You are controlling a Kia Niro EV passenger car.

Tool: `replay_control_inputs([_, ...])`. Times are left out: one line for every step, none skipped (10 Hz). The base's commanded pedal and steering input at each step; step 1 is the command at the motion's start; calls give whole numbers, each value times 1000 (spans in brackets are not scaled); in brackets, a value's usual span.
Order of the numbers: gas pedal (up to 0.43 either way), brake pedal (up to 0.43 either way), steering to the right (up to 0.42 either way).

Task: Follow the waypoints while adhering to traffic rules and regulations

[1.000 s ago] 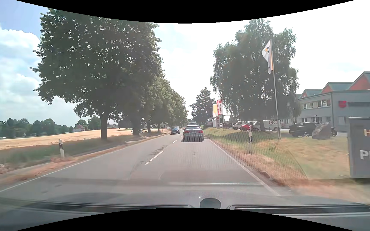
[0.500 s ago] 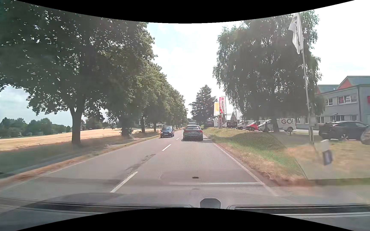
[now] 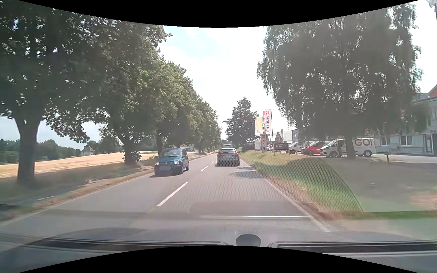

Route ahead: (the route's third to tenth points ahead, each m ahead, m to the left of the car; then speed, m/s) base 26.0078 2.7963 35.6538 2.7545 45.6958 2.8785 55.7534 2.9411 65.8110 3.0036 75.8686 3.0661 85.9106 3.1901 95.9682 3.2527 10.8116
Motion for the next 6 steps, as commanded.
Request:
replay_control_inputs([240, 0, -2])
replay_control_inputs([240, 0, -1])
replay_control_inputs([240, 0, 0])
replay_control_inputs([240, 0, 0])
replay_control_inputs([240, 0, 0])
replay_control_inputs([240, 0, 0])
